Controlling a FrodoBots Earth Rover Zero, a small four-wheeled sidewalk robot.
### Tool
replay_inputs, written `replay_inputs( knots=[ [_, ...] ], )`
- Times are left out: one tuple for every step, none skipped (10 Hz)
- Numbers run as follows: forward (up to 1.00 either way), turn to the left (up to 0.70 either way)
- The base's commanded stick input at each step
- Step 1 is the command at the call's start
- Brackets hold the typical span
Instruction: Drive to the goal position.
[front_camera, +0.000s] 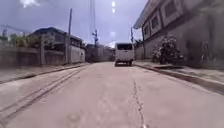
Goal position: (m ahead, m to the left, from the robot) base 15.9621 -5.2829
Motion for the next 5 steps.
replay_inputs(
  knots=[
    [1.0, 0.0],
    [1.0, 0.0],
    [1.0, 0.0],
    [1.0, 0.0],
    [1.0, 0.0]
  ],
)
